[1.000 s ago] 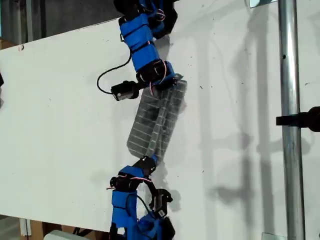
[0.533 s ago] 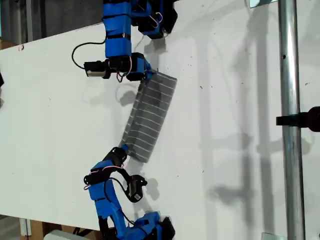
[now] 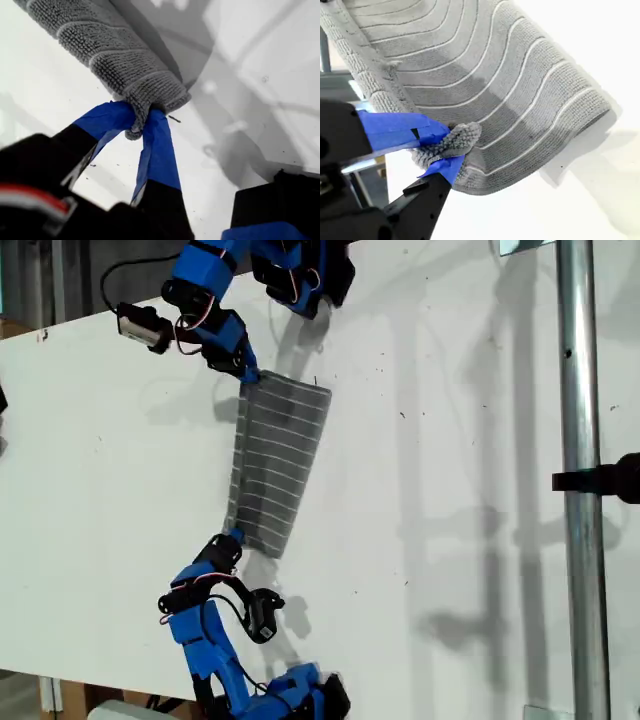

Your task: Grasp corners of a towel and fold twice.

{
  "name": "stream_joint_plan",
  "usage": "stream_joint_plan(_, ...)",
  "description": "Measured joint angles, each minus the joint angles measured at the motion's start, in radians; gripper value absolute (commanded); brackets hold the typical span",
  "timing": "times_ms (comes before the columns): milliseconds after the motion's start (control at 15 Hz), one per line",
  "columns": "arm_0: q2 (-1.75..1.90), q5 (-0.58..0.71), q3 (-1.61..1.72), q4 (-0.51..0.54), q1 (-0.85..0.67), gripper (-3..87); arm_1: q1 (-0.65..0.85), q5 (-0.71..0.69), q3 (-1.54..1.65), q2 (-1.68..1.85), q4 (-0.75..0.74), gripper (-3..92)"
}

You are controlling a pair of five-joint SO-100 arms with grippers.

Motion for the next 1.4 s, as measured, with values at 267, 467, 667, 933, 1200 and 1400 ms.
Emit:
stream_joint_plan(267,0.000,-0.043,0.123,0.000,0.064,5.0,-0.302,0.250,0.285,0.098,-0.192,-0.2)
stream_joint_plan(467,0.000,-0.091,0.184,0.008,0.066,17.3,-0.396,0.333,0.416,0.115,-0.345,-0.2)
stream_joint_plan(667,0.000,-0.118,0.225,0.034,0.069,31.0,-0.440,0.347,0.430,0.029,-0.492,12.3)
stream_joint_plan(933,0.023,-0.137,0.235,0.107,0.092,38.6,-0.445,0.368,0.397,0.048,-0.371,27.9)
stream_joint_plan(1200,0.334,-0.160,0.230,0.244,0.137,27.2,-0.468,0.479,0.331,0.468,0.006,25.5)
stream_joint_plan(1400,0.561,-0.207,0.298,0.258,0.163,21.4,-0.489,0.518,0.364,0.589,0.040,29.9)
